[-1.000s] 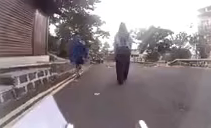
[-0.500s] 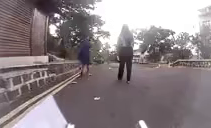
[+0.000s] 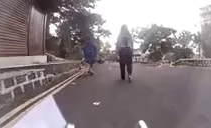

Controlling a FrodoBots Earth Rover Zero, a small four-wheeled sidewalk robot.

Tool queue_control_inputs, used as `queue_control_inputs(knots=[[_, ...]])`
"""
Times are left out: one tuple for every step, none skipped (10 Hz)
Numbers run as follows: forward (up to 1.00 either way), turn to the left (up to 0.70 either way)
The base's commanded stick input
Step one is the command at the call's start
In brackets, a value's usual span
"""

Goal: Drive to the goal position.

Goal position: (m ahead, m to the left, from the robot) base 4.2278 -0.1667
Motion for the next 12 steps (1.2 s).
queue_control_inputs(knots=[[0.45, 0.27], [0.45, 0.27], [0.45, 0.27], [0.45, 0.00], [0.45, 0.00], [0.45, 0.00], [0.45, 0.00], [0.45, 0.00], [0.45, 0.00], [0.45, 0.02], [0.45, 0.05], [0.45, 0.27]])
